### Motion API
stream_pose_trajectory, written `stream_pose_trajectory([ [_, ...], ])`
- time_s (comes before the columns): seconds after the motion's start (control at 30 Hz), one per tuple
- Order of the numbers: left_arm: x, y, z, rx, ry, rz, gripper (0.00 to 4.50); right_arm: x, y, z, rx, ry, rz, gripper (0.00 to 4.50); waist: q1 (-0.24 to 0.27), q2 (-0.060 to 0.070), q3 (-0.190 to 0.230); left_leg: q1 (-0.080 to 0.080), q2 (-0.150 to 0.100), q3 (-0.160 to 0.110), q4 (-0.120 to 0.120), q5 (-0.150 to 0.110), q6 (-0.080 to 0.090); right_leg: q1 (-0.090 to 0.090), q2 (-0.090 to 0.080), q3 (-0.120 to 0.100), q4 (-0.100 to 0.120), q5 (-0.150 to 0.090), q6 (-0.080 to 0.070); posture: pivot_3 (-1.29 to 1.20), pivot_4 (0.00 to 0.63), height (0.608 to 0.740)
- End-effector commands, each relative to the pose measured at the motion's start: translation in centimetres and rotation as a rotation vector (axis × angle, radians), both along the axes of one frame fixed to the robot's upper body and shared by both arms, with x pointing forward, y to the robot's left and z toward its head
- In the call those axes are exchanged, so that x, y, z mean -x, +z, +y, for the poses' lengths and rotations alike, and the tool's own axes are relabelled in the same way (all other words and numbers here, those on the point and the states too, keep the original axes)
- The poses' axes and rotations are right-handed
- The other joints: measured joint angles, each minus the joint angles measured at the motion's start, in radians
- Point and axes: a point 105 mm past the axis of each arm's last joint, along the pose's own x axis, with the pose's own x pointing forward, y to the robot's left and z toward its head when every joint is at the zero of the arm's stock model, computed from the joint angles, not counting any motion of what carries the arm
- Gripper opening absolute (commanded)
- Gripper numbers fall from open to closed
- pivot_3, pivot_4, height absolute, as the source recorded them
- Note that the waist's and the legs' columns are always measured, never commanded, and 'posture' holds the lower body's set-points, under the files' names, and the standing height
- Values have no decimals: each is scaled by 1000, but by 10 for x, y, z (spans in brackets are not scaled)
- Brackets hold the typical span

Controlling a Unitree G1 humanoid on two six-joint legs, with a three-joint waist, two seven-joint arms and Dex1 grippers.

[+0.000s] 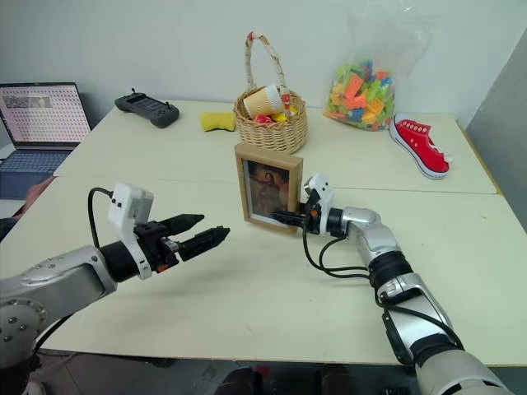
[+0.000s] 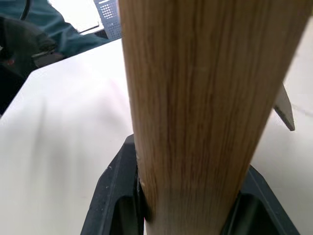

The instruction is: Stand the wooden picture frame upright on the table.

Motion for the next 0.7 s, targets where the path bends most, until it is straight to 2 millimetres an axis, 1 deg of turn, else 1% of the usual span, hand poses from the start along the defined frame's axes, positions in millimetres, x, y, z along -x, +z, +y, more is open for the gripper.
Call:
stream_pose_trajectory([
  [0.03, 3, -4, 1, -16, -3, -32, 4500, -4, 4, 0, -16, 6, 2, 1316, -1, 0, 0, 0, 0, 0, 0, 0, 0, 0, 0, 0, 0, 0, 0, 0, 150, 740],
  [0.17, 1, -7, 4, -18, 4, -37, 4500, -5, -1, -2, -19, -4, 36, 1316, -1, 0, 0, 0, 0, 0, 0, 0, 1, 0, 1, 0, 0, 0, 0, 0, 150, 740],
  [0.23, -1, -8, 4, -17, 3, -38, 4500, -6, -2, -5, -17, -16, 44, 2018, -1, 0, 0, 0, 0, 0, 0, 0, 1, 0, 1, 0, 1, 0, 0, 0, 150, 740],
  [0.27, -2, -8, 4, -17, 0, -37, 4500, -7, -3, -6, -16, -23, 47, 2188, -1, 0, 0, 0, 0, 0, 0, 0, 1, 0, 1, -1, 1, 0, 0, 0, 150, 740],
  [0.43, -12, -8, 6, -20, -7, -48, 4500, -9, -1, -20, -7, -61, 39, 3409, -1, 0, 0, 0, 1, 0, 0, 0, 1, 0, 1, -1, 1, 0, 0, 0, 150, 740],
  [0.47, -15, -7, 7, -19, -6, -53, 4500, -9, -2, -25, 5, -68, 30, 3614, -1, 0, 0, 0, 0, 0, 0, 0, 1, 0, 1, -1, 1, 0, 0, 0, 150, 740],
  [0.57, -23, -4, 11, -25, -4, -69, 4500, -3, -5, -44, 58, -75, 9, 4415, 1, 0, 0, -1, 0, 0, 0, 0, 1, 0, 1, -2, 0, 0, 0, 0, 150, 740],
  [0.67, -31, 3, 20, -54, -3, -97, 4500, 6, -7, -77, 167, -119, -61, 4461, 5, 0, 0, -1, 0, 0, 0, 0, 1, 0, 1, -2, 0, 0, 0, 0, 150, 740],
  [0.7, -33, 5, 22, -65, -4, -105, 4500, 8, -6, -83, 189, -125, -76, 4461, 7, 0, 0, -1, 0, 0, 0, 0, 1, 0, 1, -3, 0, 0, 0, 0, 150, 740],
])
